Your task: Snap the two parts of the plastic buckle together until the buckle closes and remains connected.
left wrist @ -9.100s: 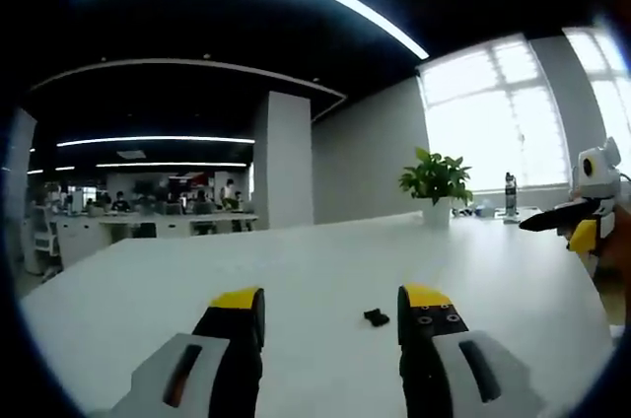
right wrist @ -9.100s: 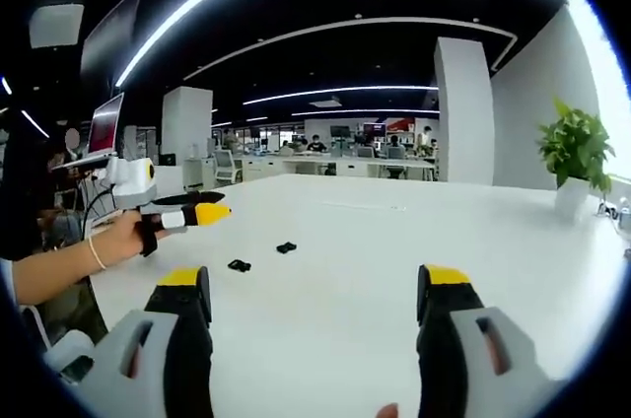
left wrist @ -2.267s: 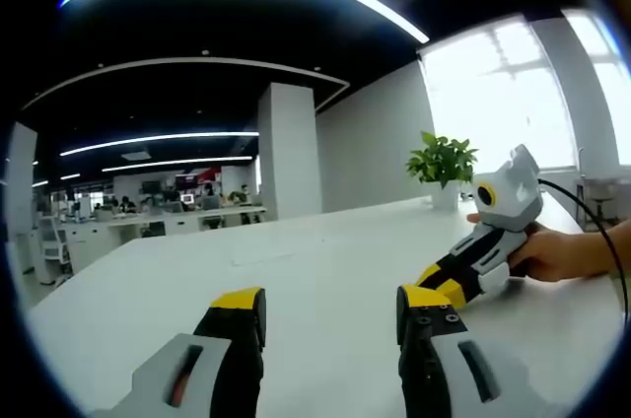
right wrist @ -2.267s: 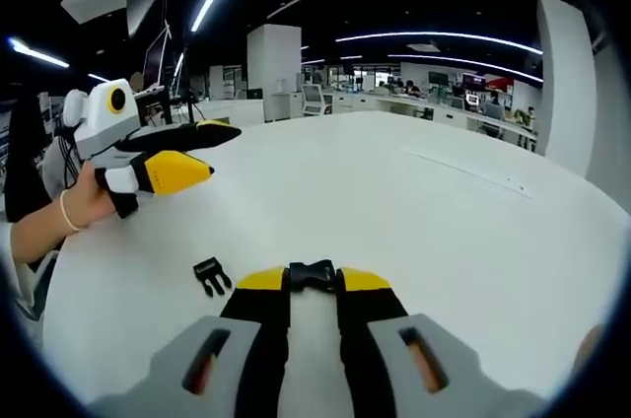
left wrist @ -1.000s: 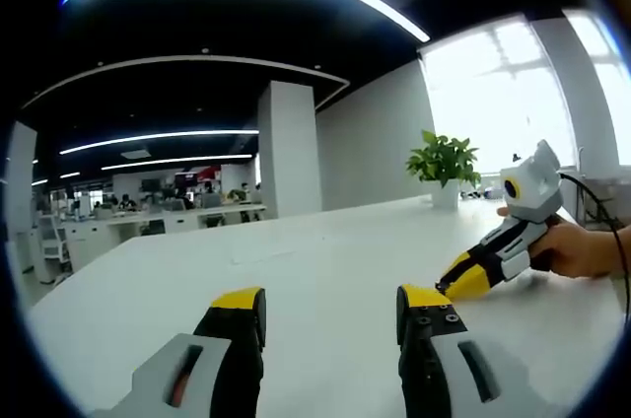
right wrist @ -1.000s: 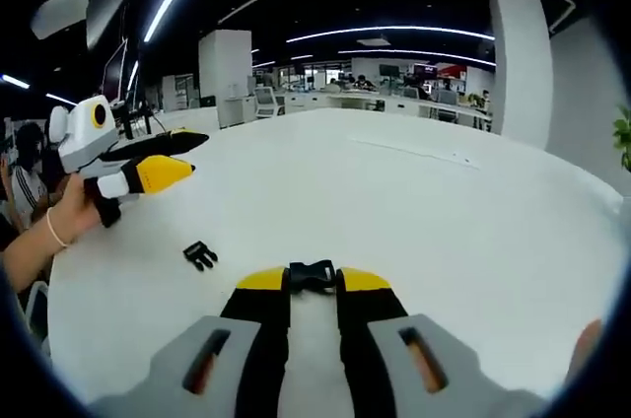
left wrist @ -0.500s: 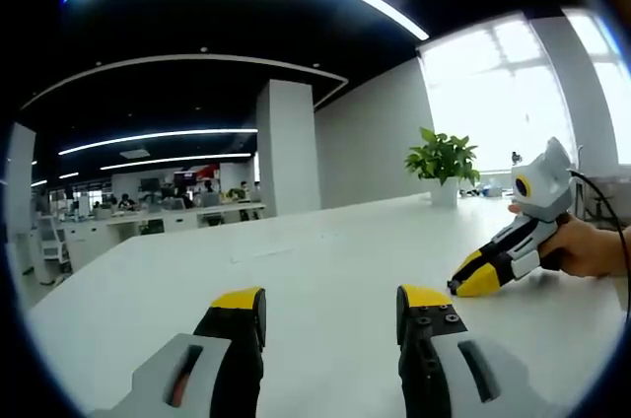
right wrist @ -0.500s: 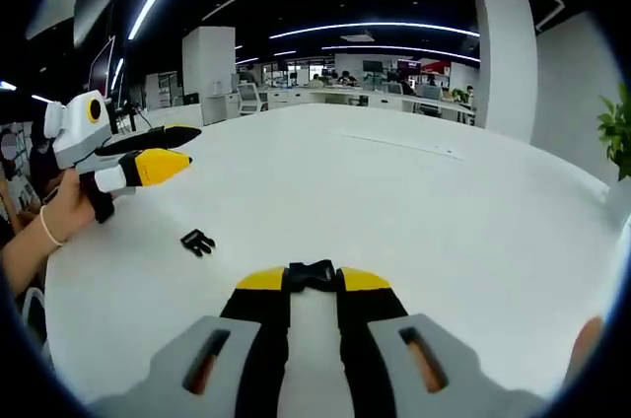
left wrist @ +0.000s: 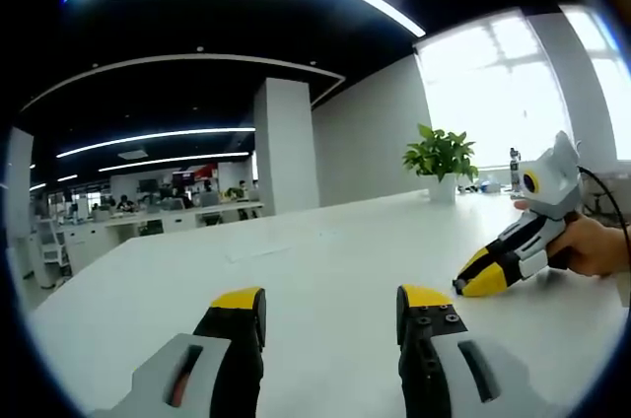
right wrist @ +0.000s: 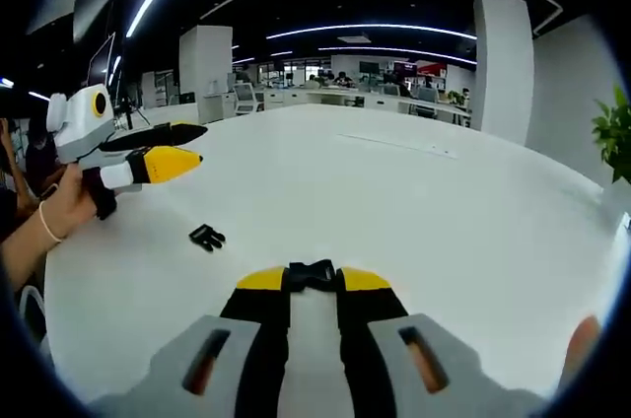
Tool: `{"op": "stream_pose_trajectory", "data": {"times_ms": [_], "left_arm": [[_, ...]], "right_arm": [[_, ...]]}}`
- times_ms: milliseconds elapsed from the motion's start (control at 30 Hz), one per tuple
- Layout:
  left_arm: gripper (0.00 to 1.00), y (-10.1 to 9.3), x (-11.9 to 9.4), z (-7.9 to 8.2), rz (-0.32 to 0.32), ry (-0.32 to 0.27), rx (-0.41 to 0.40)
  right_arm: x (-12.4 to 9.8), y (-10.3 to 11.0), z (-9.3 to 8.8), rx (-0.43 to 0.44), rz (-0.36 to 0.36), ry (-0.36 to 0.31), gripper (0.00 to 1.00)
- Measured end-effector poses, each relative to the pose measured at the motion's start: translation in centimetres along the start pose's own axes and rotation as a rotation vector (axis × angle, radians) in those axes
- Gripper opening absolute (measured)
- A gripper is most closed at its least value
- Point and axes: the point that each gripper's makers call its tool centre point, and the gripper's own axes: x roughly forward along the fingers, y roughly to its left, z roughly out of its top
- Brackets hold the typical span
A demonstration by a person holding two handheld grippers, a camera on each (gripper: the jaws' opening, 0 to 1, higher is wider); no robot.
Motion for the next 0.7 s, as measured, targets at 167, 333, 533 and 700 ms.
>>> {"op": "stream_pose_trajectory", "data": {"times_ms": [167, 333, 533, 700], "left_arm": [[0.54, -0.04, -0.11, 0.00, 0.001, 0.000, 0.002], [0.54, -0.07, -0.18, 0.05, 0.000, -0.003, 0.000], [0.54, -0.22, -0.16, -0.16, 0.000, 0.006, 0.013], [0.54, -0.39, -0.19, -0.35, -0.002, 0.013, 0.025]], "right_arm": [[-0.05, -0.01, -0.01, 0.007, -0.002, -0.003, 0.18], [-0.22, -0.07, 0.08, 0.022, -0.001, -0.018, 0.23], [-0.20, 0.22, 0.19, 0.059, 0.024, -0.035, 0.30], [-0.08, 0.45, 0.77, 0.046, 0.020, -0.047, 0.32]]}}
